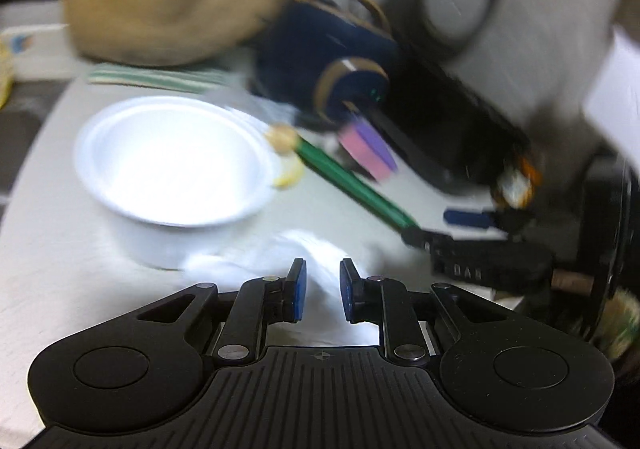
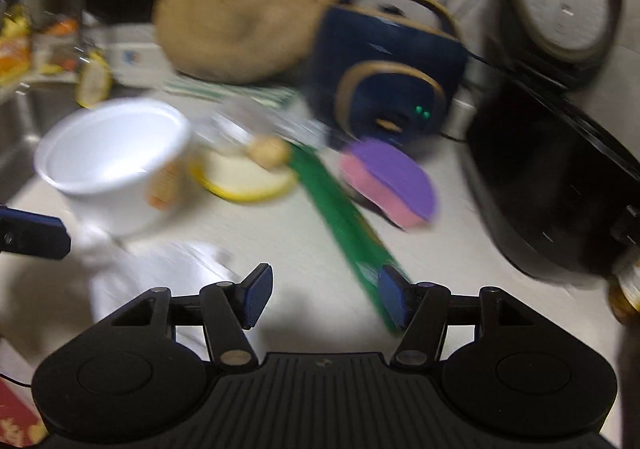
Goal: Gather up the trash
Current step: 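Move the right tool toward the pink sponge while the left tool approaches the white bowl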
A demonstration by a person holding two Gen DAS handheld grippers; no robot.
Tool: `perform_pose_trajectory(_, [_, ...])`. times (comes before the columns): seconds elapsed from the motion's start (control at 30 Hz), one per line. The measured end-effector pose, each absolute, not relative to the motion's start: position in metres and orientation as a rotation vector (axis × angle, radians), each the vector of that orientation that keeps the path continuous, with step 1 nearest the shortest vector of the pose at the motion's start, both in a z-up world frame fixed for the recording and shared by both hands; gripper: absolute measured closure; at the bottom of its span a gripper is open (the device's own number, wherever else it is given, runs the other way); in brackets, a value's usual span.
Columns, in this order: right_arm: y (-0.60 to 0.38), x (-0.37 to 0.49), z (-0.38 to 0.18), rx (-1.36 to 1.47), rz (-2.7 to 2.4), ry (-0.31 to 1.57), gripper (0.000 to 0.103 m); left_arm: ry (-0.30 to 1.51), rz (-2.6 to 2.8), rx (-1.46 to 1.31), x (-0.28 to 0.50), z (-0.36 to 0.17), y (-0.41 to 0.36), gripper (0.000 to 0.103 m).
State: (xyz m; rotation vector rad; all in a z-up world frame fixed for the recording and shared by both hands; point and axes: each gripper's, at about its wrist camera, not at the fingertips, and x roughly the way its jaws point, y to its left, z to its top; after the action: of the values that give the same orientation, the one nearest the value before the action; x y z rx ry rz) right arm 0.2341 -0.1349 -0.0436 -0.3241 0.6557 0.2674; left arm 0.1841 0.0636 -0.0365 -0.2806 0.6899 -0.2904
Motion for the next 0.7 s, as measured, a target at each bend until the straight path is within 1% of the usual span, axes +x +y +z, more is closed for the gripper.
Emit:
perform_pose_trajectory(0.07, [-0.143,0.232,-0.048,-0.344,0.230,0.649,0.044,0.720,-0.295,-0.202,0.194,-0.047,0.044,0.081])
perform_pose_trajectory(0.13, [-0.148,0.231,-0.050,-0.373,0.210,0.623,0.039,0.752,-0.262,-0.158,0.203,-0.056,0.039,0.080])
perform_pose_trajectory(0.2, [-0.151,0.235,-0.049,-0.380,0.212,0.595,0.037,0.756,-0.204,-0.157,0.208,-0.060,0.047,0.080])
perform_pose_trajectory(0.27, [-0.152,0.248,-0.044,-0.341,0.227,0.588,0.037,0.750,-0.135,-0.169,0.213,-0.060,0.058,0.080])
perform_pose_trajectory(0.4, [-0.157,0.293,-0.030,-0.178,0.276,0.596,0.037,0.735,-0.025,-0.196,0.220,-0.052,0.081,0.081])
perform_pose_trajectory(0.53, [-0.150,0.353,-0.017,-0.073,0.261,0.594,0.037,0.712,-0.053,-0.226,0.215,-0.045,0.086,0.081])
perform_pose_trajectory(0.6, [-0.143,0.388,-0.019,-0.048,0.232,0.616,0.035,0.719,-0.068,-0.268,0.215,-0.047,0.086,0.081])
perform_pose_trajectory(0.7, [-0.142,0.432,-0.034,0.001,0.195,0.696,0.033,0.734,-0.070,-0.300,0.216,-0.050,0.086,0.081])
